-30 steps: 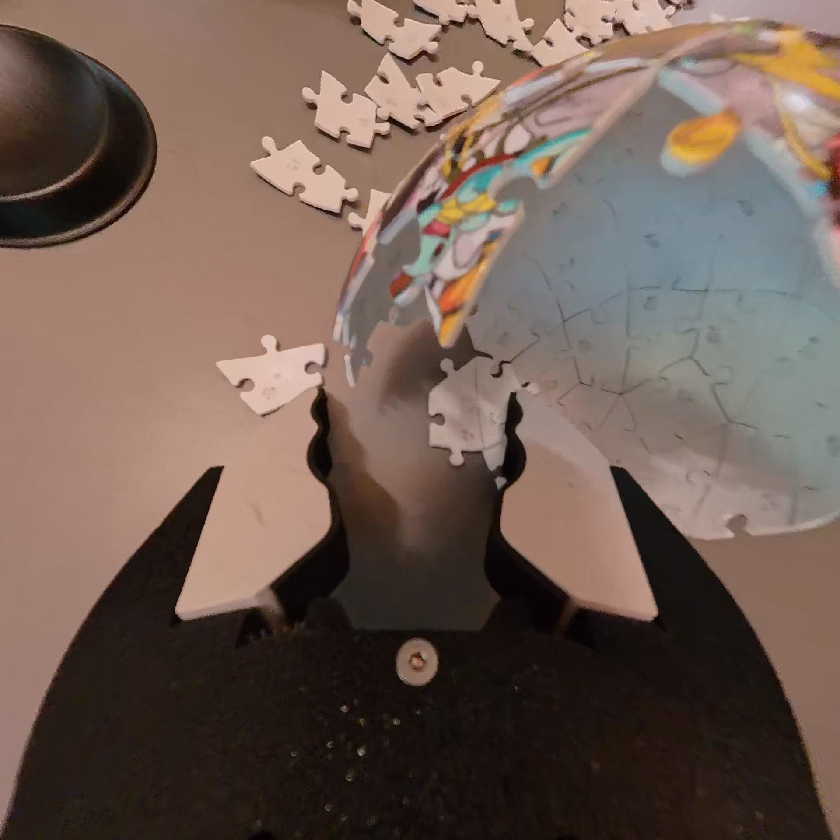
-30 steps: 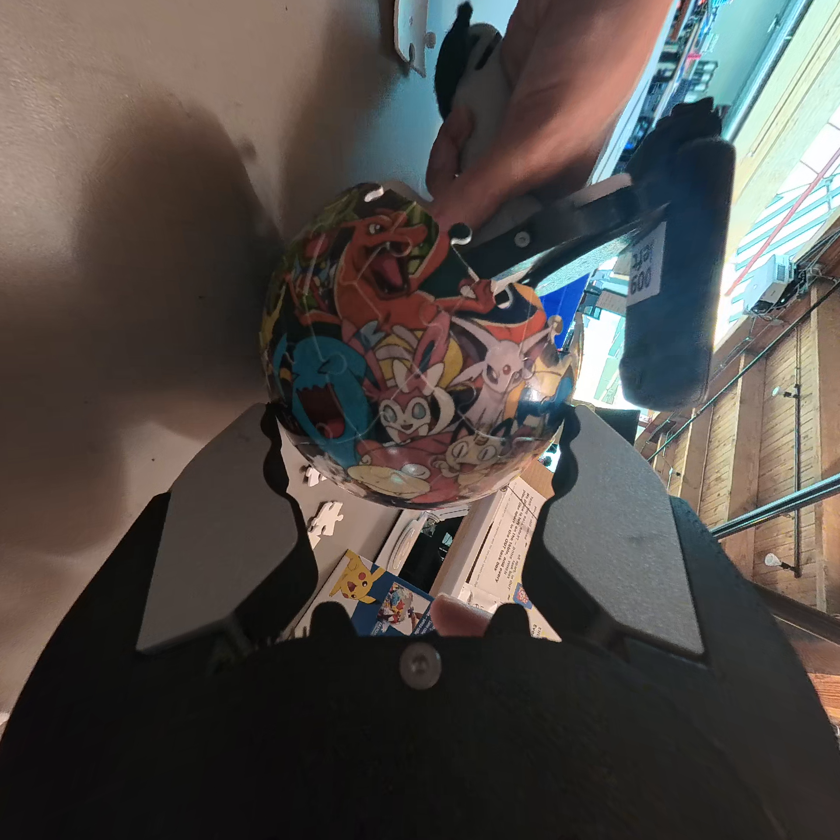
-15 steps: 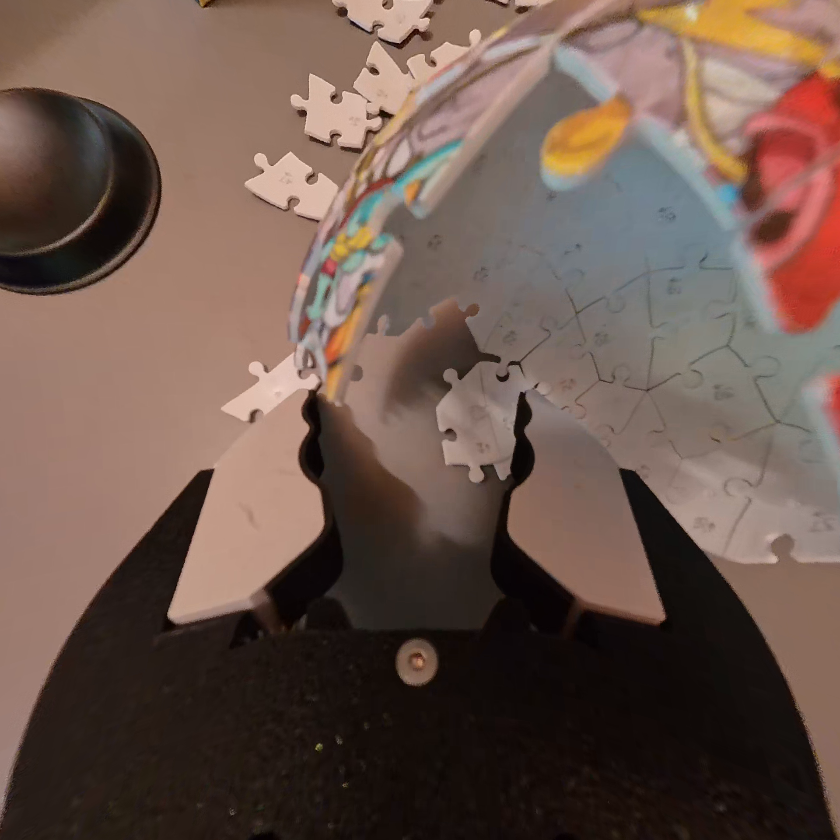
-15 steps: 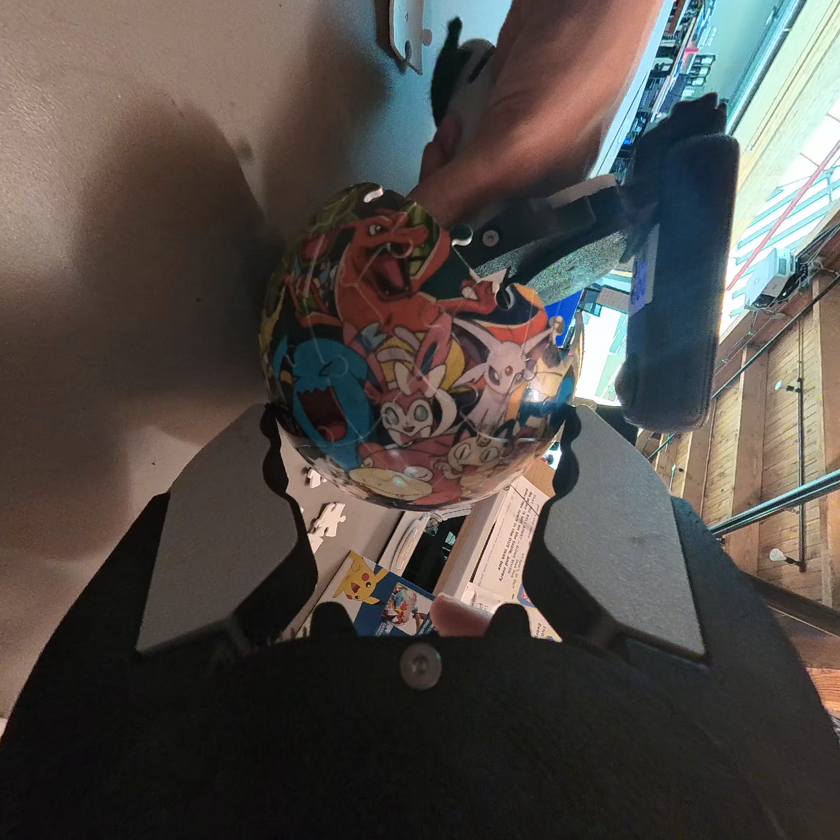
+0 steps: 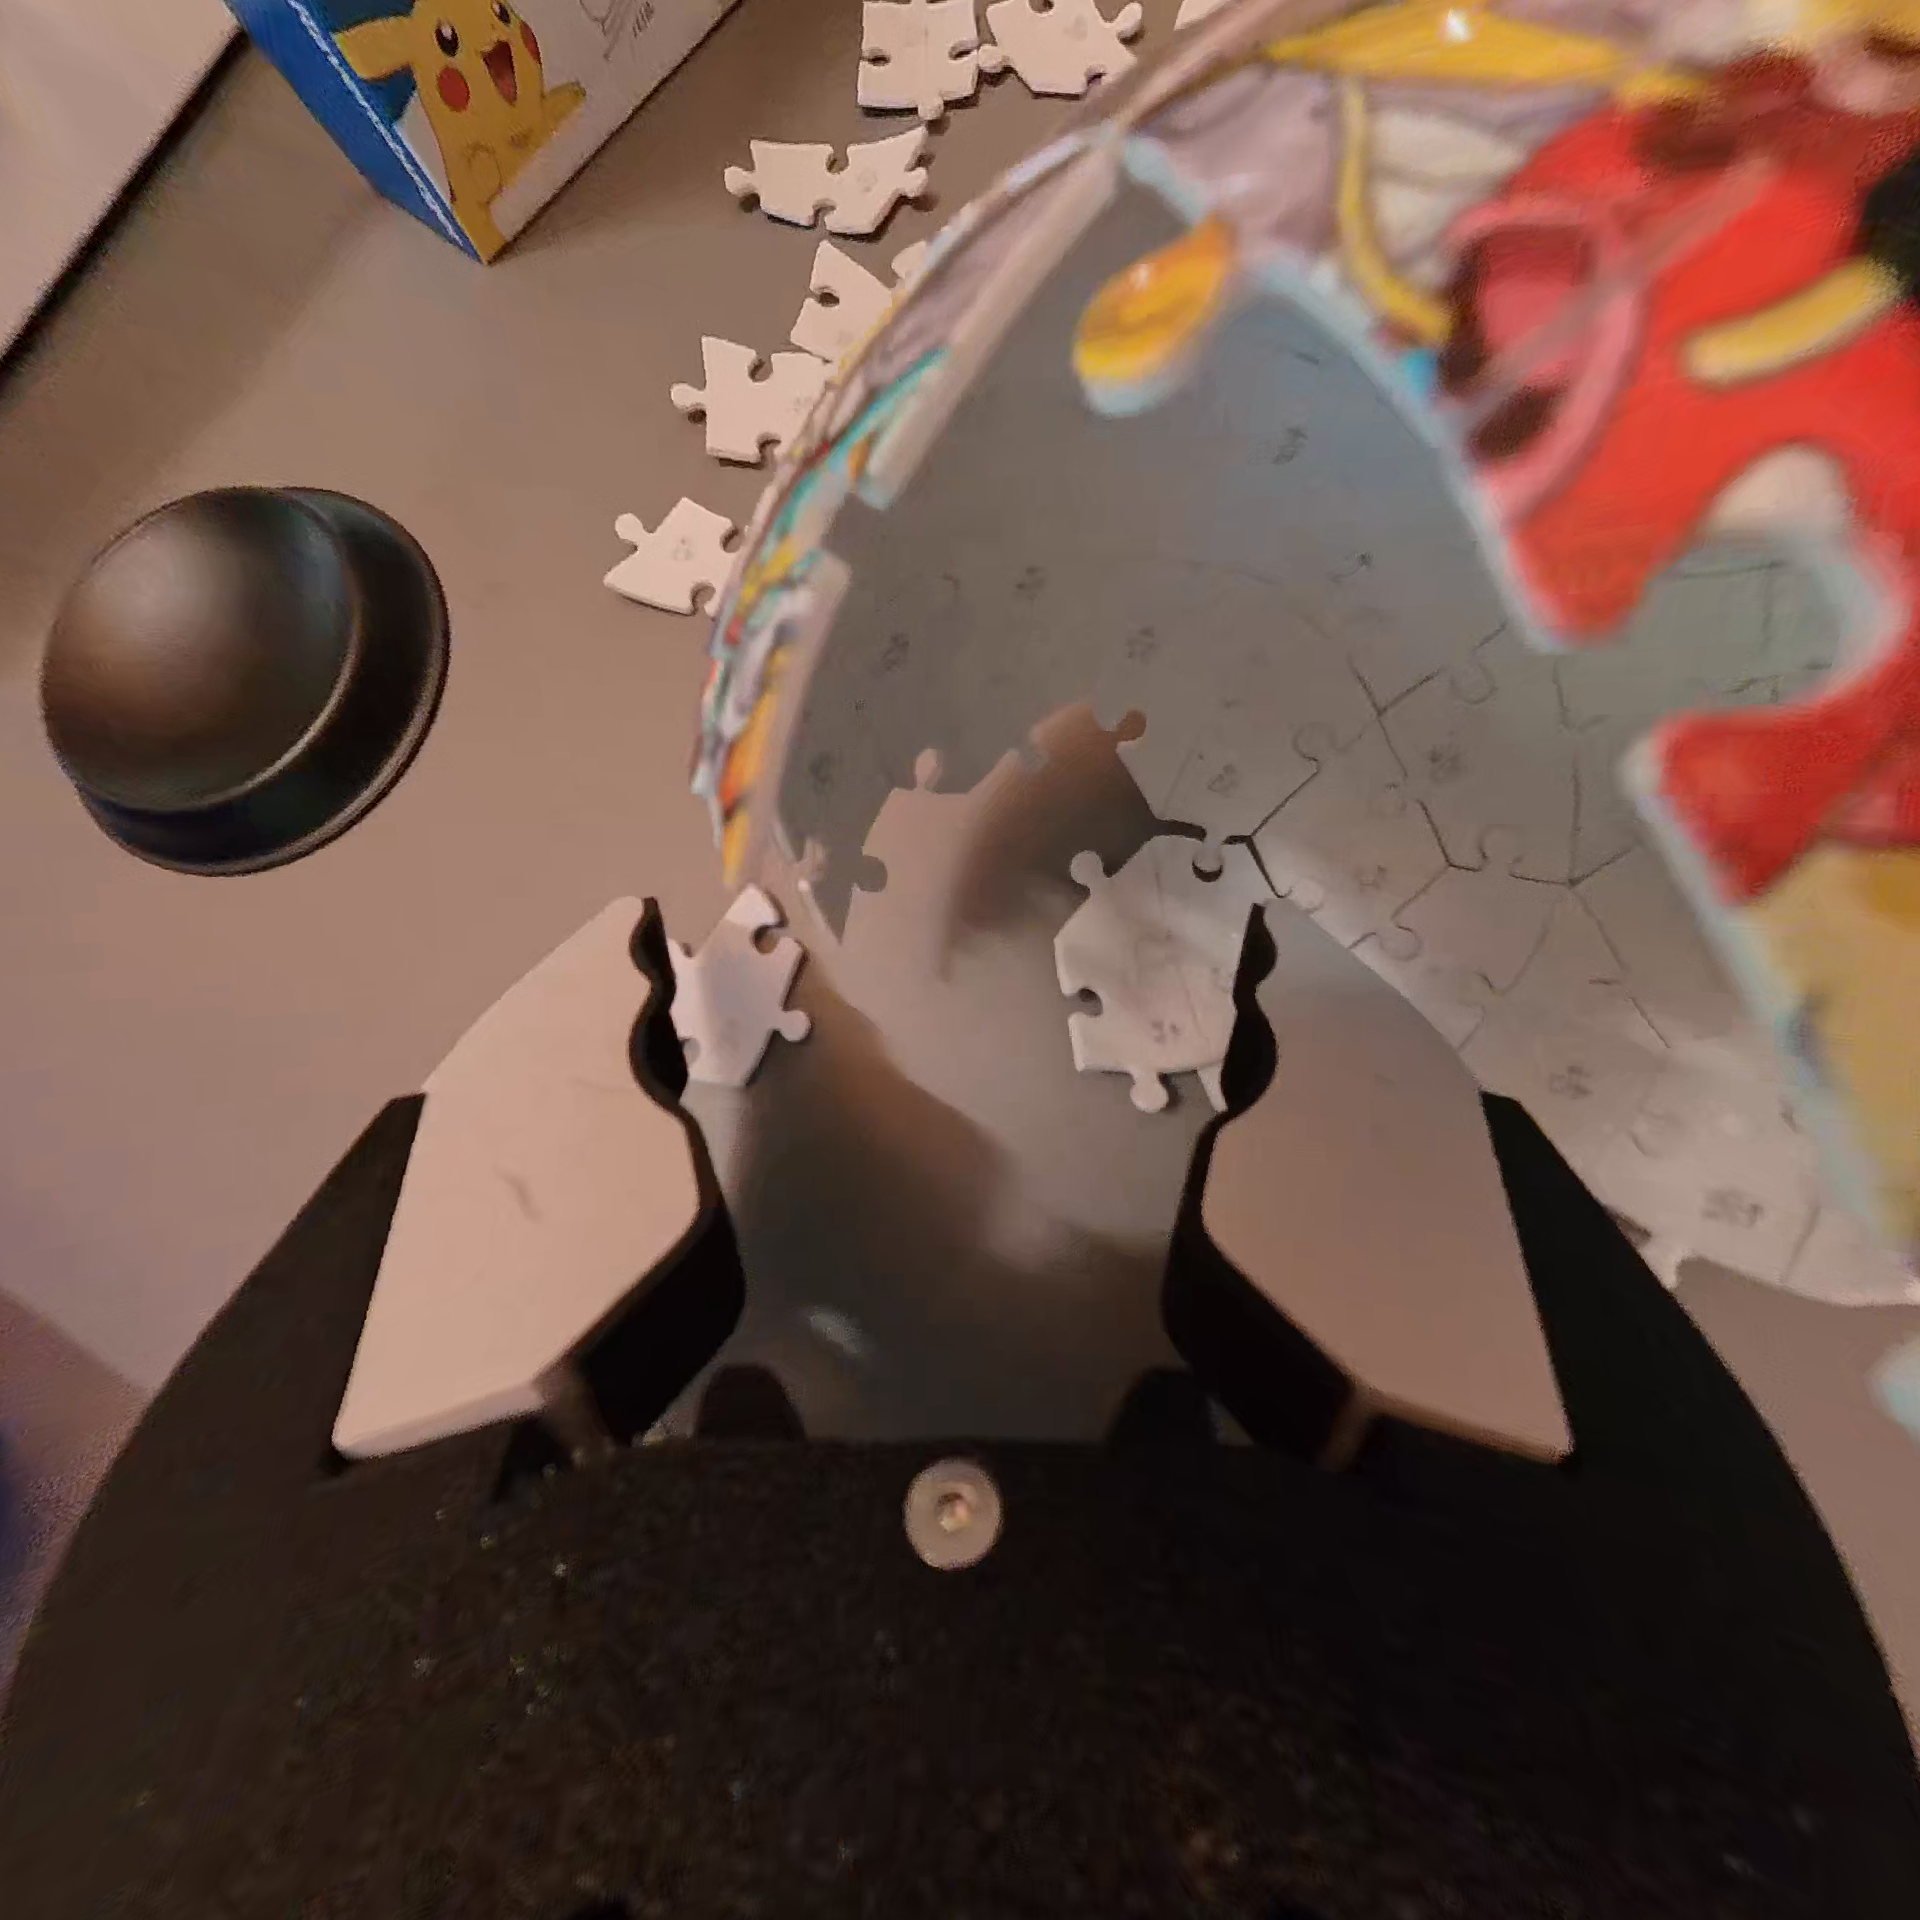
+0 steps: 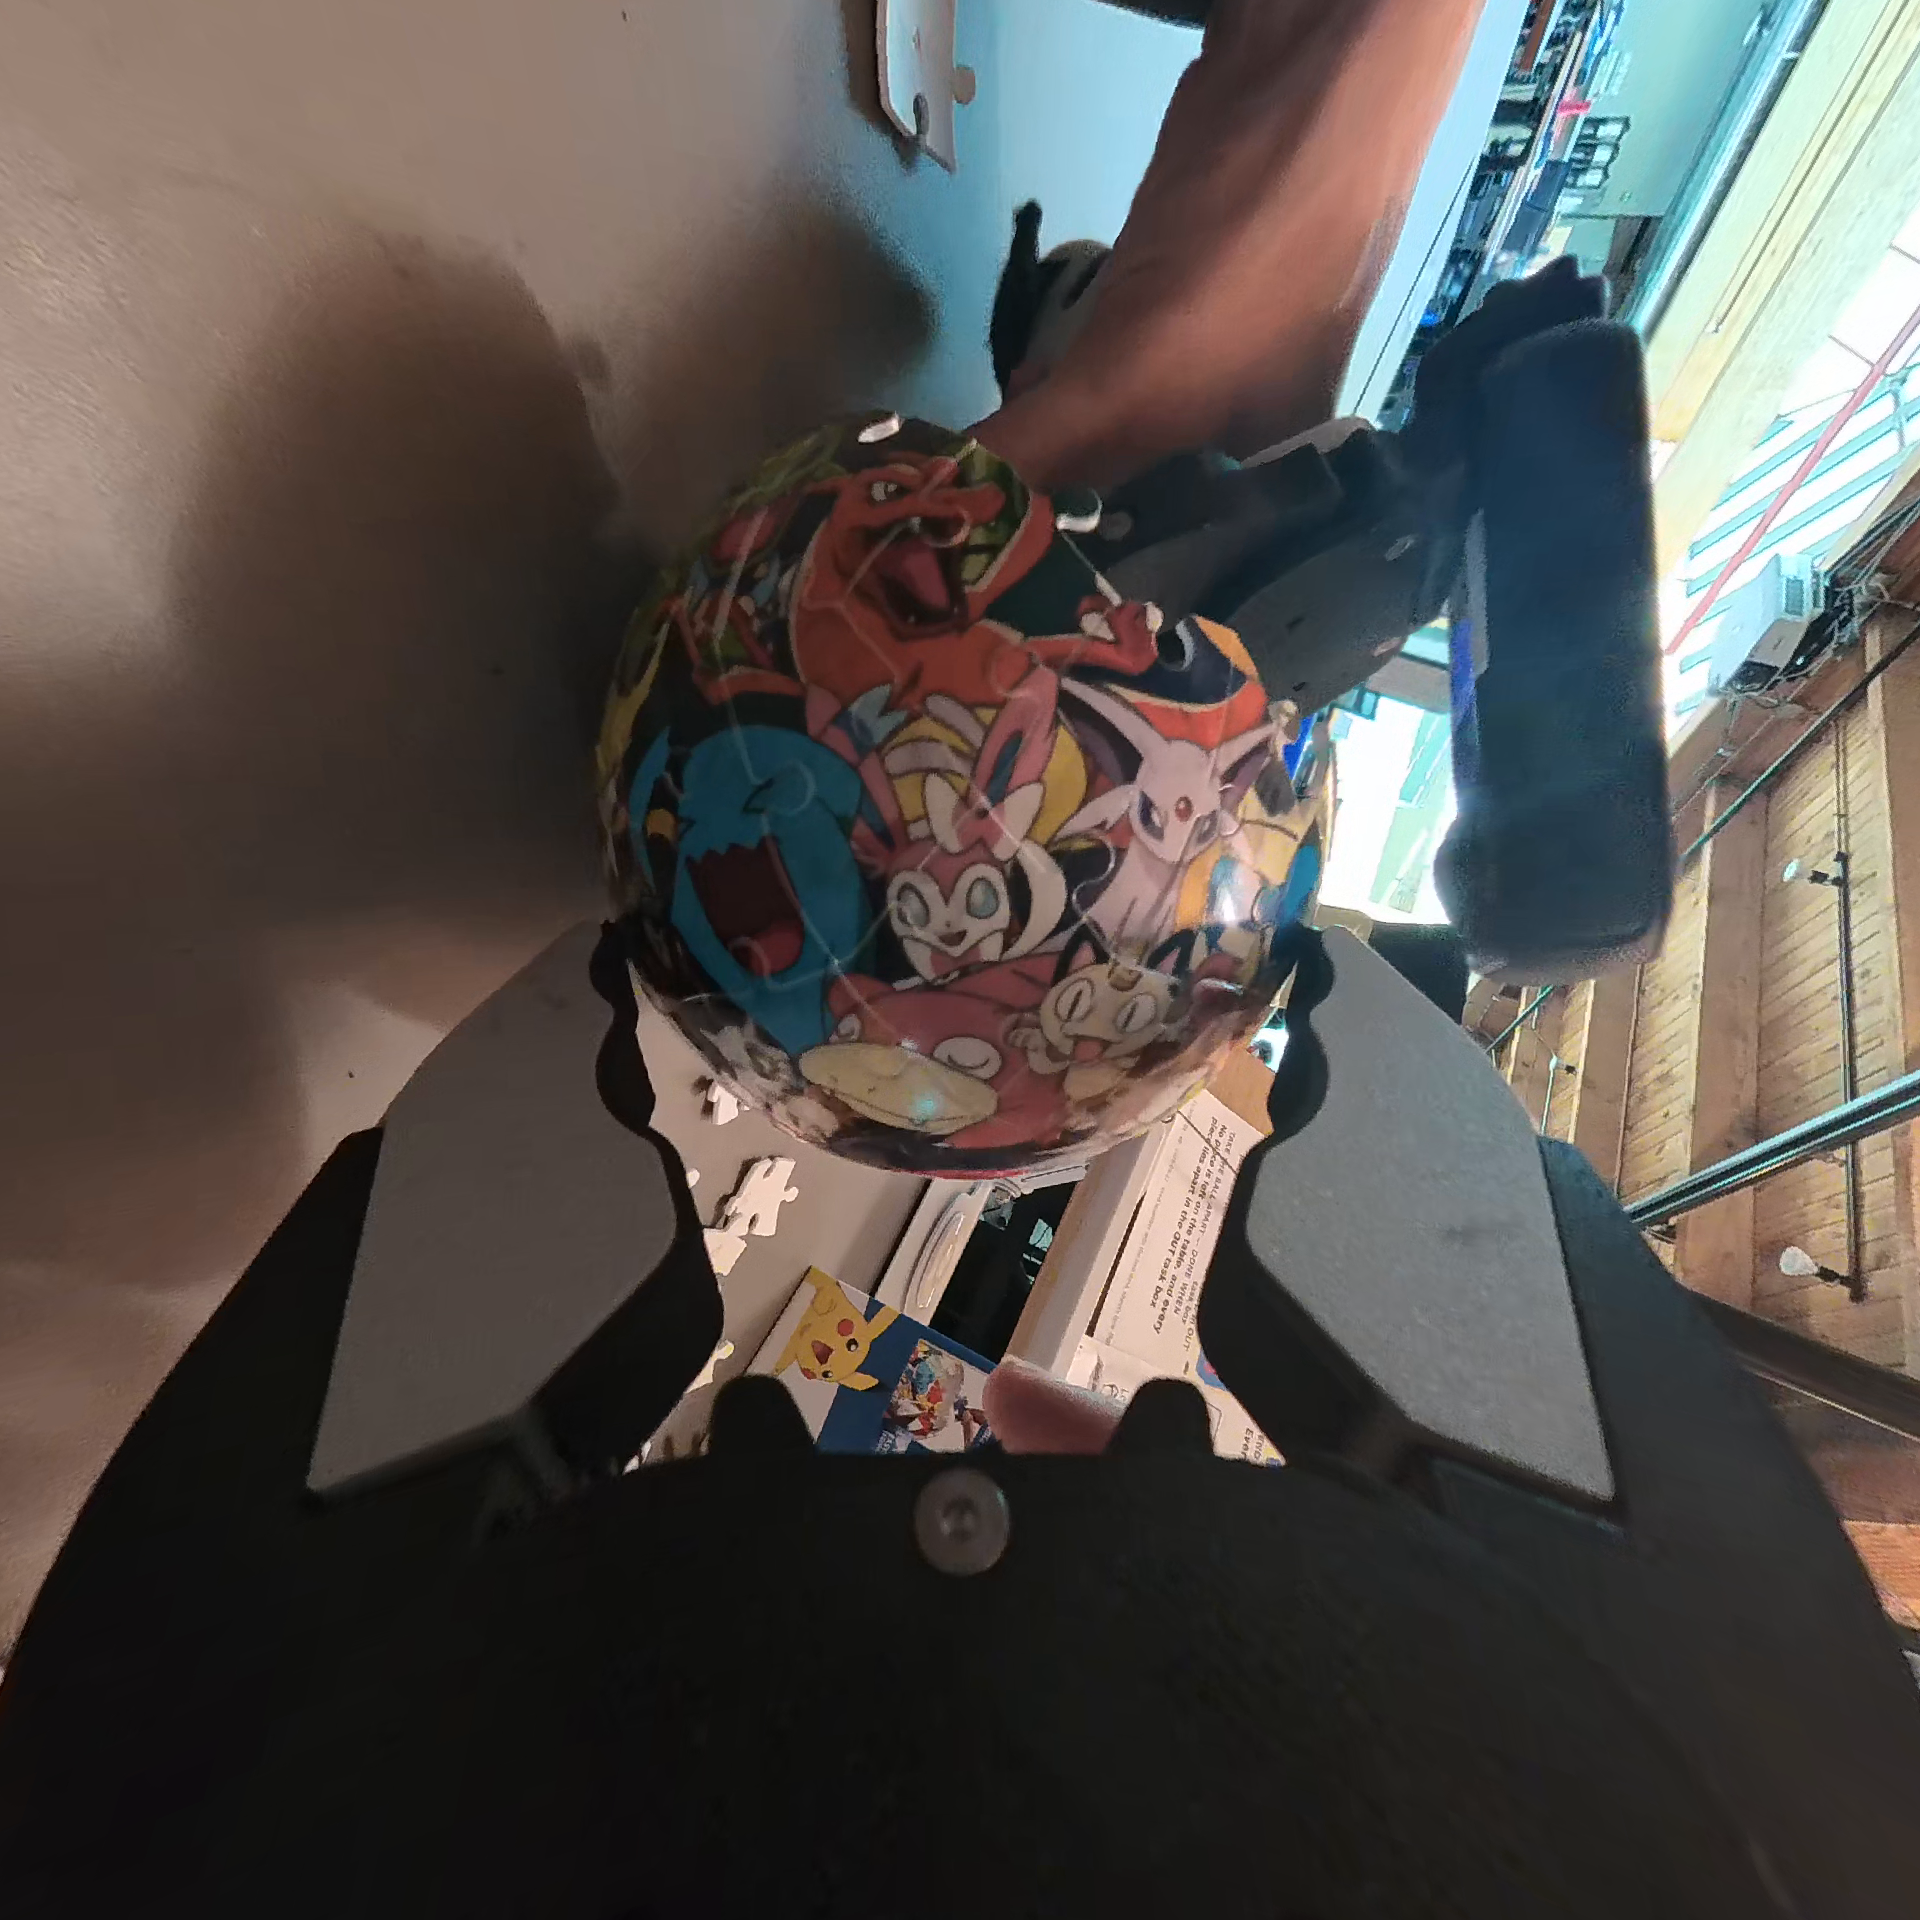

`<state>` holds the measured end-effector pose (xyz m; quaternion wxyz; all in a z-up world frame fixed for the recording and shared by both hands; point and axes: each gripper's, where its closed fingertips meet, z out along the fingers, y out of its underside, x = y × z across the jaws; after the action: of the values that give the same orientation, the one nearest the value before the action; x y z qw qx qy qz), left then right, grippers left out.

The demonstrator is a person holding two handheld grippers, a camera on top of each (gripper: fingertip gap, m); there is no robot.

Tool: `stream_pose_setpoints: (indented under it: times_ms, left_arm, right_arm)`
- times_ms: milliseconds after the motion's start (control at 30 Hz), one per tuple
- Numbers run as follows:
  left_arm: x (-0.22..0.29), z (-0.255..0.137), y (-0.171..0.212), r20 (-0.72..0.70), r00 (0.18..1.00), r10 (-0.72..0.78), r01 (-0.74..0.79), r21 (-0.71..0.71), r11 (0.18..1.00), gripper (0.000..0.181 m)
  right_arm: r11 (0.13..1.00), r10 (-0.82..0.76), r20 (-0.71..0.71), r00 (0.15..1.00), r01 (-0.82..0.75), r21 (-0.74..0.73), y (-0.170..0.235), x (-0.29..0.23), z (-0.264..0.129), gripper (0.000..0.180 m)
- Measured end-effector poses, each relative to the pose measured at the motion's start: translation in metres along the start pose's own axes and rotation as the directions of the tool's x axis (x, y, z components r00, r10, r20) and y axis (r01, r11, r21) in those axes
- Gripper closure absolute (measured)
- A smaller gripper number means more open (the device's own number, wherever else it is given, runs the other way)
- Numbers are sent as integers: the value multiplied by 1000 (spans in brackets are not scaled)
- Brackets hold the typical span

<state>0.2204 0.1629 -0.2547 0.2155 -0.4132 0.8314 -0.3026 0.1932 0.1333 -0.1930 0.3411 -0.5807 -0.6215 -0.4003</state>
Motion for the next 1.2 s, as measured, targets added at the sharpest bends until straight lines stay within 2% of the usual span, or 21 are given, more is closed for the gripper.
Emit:
stream_pose_setpoints:
  times_ms: [200,333,433,467,533,633,700,833,967,1033,1200]
  left_arm:
    - [7,0,4,-92,991,-100,103,21,994,83]
    - [1,-14,5,-96,987,-130,136,53,989,87]
    - [7,-25,11,-153,978,-144,150,26,988,110]
    - [12,-29,12,-187,969,-162,169,21,985,109]
    - [22,-31,10,-244,948,-203,210,5,978,120]
    - [29,-25,7,-252,939,-235,237,-22,971,125]
    - [33,-19,9,-248,944,-218,211,-55,976,126]
    - [27,-10,11,-136,982,-130,120,-78,990,137]
    - [30,-6,8,-138,984,-109,101,-67,993,139]
    - [33,-5,5,-160,984,-79,72,-48,996,148]
    - [28,-11,5,-170,985,-3,4,5,1000,148]
  right_arm:
    - [1000,2,-1,1000,-2,-1,0,0,0,62]
    - [1000,1,-1,1000,-1,-3,1,0,-1,62]
    - [1000,5,-4,1000,-5,-5,1,-1,-1,62]
    - [1000,6,-4,1000,-6,-6,1,-1,-2,62]
    - [1000,7,-4,1000,-7,-6,1,-1,-2,62]
    - [1000,5,-1,1000,-5,-7,1,-1,-1,62]
    - [1000,1,0,1000,-1,-7,1,0,-1,62]
    - [1000,2,0,1000,-2,-9,0,-1,-1,62]
    - [1000,9,-1,1000,-9,-10,1,-1,-1,62]
    - [1000,10,-1,1000,-10,-10,1,-1,0,62]
    - [1000,8,-3,1000,-8,-10,0,-1,-1,62]
